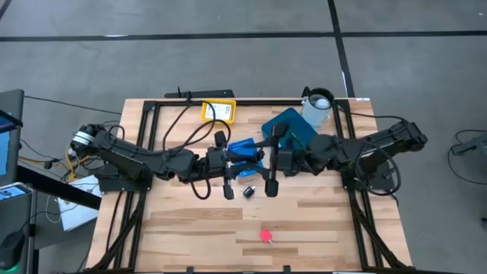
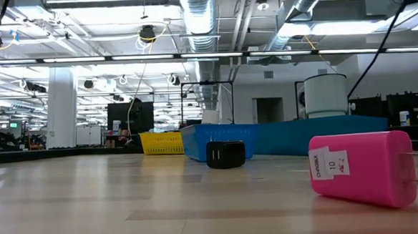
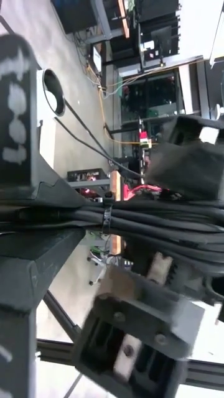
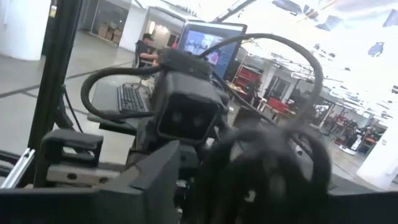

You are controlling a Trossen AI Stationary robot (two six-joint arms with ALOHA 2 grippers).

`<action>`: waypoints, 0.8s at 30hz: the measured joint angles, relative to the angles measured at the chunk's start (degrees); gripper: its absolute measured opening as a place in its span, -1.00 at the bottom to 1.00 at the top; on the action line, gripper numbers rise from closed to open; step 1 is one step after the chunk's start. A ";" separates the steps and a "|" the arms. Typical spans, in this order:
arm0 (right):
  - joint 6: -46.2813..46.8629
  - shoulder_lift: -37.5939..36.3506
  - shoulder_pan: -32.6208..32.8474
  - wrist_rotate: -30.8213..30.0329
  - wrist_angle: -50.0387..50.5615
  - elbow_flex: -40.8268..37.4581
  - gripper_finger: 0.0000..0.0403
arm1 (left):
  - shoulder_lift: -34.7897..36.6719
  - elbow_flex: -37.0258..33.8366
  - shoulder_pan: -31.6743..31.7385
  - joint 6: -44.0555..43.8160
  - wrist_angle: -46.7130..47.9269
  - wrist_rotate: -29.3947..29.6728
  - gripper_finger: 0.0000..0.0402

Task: Pick and place items into bin
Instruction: Put the black charger cable into the dark blue bin

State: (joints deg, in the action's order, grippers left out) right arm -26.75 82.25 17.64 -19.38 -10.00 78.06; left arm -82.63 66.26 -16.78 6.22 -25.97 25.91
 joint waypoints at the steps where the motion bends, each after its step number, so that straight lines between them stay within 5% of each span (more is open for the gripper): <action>1: -0.44 0.45 0.15 -0.04 0.31 0.66 -0.06 | 0.00 0.00 0.00 0.00 0.26 -0.03 -0.86; 7: -2.22 0.53 0.71 0.02 3.48 2.08 -0.86 | 0.04 0.00 -0.02 -0.07 0.86 -0.11 -0.86; 24: -1.33 -0.51 0.65 -0.01 6.13 2.08 -0.86 | -0.04 0.02 0.07 -0.22 1.10 -0.64 -0.86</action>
State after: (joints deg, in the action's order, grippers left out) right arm -28.08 81.74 18.29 -19.39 -3.87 80.14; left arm -82.67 66.28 -16.71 6.00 -24.87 25.27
